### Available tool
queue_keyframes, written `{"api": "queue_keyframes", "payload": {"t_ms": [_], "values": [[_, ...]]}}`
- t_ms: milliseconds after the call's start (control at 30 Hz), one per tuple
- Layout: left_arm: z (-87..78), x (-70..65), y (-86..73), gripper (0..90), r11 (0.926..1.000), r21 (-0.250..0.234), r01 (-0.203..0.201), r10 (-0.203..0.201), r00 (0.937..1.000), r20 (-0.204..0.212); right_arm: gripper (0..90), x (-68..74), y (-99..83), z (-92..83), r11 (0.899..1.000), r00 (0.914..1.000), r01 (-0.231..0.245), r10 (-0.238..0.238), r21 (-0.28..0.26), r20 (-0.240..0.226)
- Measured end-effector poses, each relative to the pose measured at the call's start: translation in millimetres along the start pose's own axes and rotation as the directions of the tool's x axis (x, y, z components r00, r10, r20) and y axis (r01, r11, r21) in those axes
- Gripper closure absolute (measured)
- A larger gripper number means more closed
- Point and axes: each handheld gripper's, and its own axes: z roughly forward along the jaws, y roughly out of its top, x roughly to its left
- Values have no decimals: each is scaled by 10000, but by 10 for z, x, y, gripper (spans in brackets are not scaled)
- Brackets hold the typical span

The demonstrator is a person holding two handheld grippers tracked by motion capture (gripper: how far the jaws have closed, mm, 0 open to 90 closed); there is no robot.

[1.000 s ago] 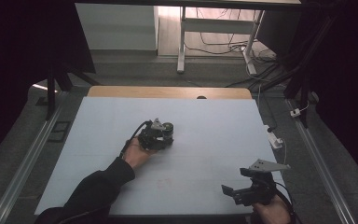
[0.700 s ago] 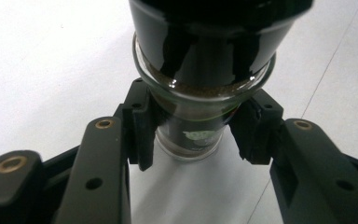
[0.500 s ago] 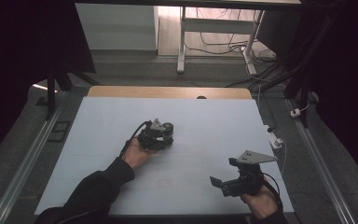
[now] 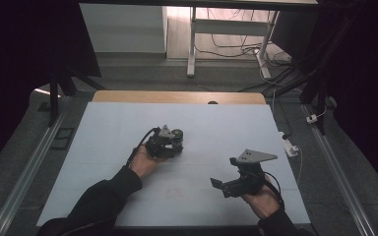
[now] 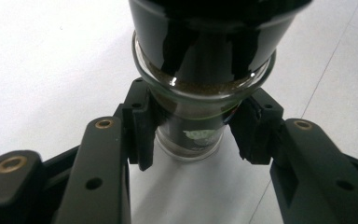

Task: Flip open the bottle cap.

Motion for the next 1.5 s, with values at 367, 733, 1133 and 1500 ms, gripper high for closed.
{"api": "queue_keyframes", "payload": {"t_ms": [367,733,1133,1500], "values": [[0,4,4,536,10000,72,-7,7,10000,3,0,-22,141,286,9988,9989,391,-382,299,-272],[2,6,-1,536,10000,52,-11,10,10000,19,0,-43,268,600,9963,9986,526,-518,678,-144],[5,8,-3,536,10000,52,-54,54,10000,24,0,-113,391,844,9950,9990,416,-401,908,-180],[6,5,-1,536,9999,66,-78,78,10000,31,0,-146,509,1083,9938,9989,462,-466,1010,17]]}}
